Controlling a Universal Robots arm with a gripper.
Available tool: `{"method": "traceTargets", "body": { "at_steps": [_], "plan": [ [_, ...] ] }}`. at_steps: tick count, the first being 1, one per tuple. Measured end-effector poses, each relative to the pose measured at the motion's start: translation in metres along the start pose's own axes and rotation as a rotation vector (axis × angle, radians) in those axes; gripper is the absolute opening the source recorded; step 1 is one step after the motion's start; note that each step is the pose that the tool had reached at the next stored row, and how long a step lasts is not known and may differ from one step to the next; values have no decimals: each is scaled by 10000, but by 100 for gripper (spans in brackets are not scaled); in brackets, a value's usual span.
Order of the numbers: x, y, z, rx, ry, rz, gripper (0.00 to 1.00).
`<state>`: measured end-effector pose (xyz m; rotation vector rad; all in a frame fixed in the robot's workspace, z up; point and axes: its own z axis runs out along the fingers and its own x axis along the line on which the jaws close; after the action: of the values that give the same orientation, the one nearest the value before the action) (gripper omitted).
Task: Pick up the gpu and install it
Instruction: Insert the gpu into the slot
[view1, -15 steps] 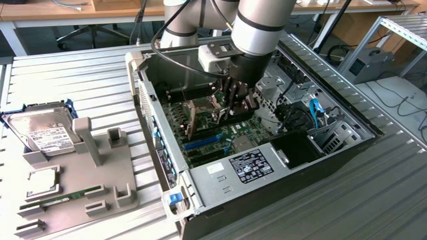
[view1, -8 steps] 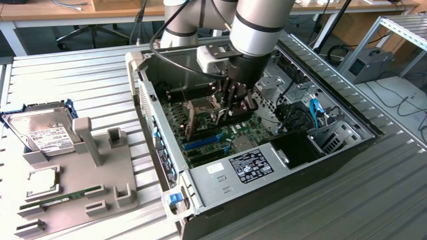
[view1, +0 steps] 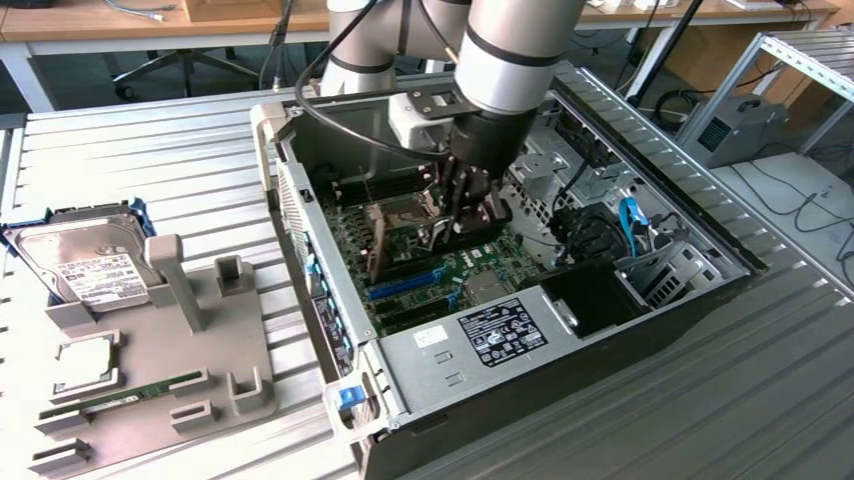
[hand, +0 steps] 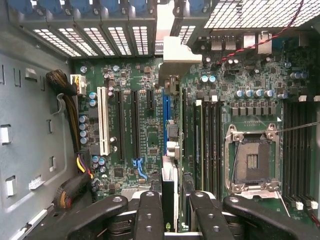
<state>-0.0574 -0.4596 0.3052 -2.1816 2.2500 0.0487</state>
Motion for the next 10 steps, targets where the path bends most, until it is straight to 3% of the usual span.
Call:
{"method": "traceTargets", "body": {
  "at_steps": [10],
  "plan": [
    [8,46,5,-1,2,1,26]
  ]
}}
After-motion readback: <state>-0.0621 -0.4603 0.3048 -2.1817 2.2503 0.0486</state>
